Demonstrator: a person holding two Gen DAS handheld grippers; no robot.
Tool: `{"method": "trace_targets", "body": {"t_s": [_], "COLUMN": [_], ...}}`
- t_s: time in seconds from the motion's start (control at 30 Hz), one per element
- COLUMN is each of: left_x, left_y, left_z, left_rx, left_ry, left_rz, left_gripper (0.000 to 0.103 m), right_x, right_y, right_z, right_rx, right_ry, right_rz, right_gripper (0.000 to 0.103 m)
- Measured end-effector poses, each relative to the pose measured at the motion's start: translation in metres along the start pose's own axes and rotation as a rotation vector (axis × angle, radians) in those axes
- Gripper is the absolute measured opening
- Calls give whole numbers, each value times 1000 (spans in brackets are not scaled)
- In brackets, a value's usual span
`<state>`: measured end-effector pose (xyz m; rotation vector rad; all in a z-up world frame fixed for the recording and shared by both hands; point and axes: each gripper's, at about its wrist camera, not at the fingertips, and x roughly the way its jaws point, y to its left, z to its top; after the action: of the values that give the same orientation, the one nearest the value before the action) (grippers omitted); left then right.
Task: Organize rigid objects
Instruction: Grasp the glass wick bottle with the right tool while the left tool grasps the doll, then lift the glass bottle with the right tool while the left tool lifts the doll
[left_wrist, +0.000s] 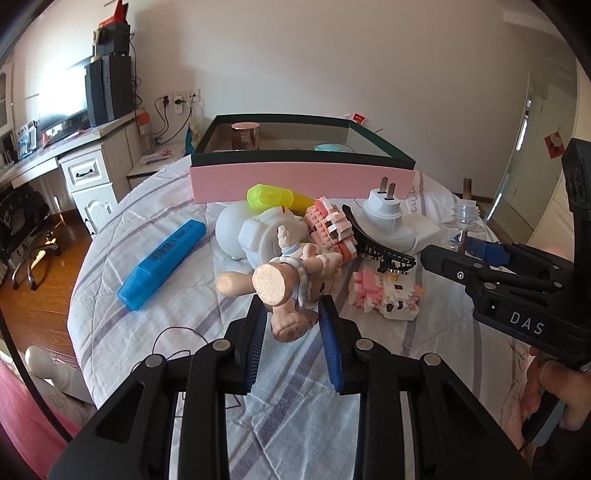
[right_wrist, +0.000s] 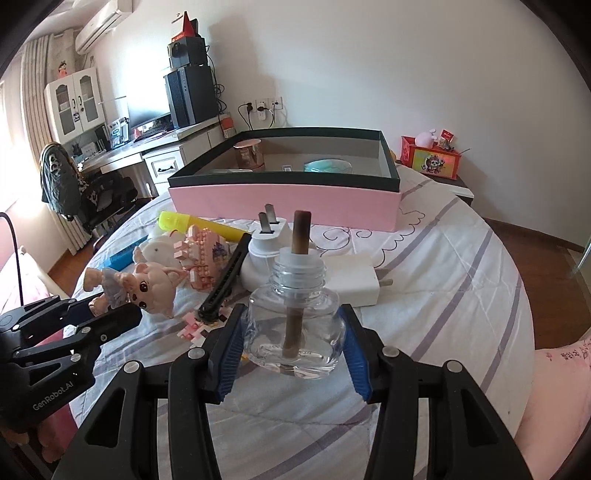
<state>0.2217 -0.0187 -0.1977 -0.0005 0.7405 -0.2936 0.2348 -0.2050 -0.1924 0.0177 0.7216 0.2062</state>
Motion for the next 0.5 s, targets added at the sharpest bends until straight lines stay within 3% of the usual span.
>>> {"method": "trace_targets", "body": {"t_s": [0.17,0.3,0.43,0.5], "left_x": [6,10,19,21], "left_y": [2,2,-1,-3], "left_z": [-4,-1,0,0], "left_rx": [-24,-43,-36,-39], "left_ry": [38,39,59,54], "left_rz": [-61,-62,-53,-53], "left_gripper": [29,32,47,47], "right_x": [5,8,10,12], "right_y": [-1,-7,-9,-10], "right_z": [-6,-11,-12,-12], "right_rx": [11,26,32,32], "right_ry": [30,40,45,50], "right_rz": [17,18,22,25], "right_gripper": [50,50,50,50]}}
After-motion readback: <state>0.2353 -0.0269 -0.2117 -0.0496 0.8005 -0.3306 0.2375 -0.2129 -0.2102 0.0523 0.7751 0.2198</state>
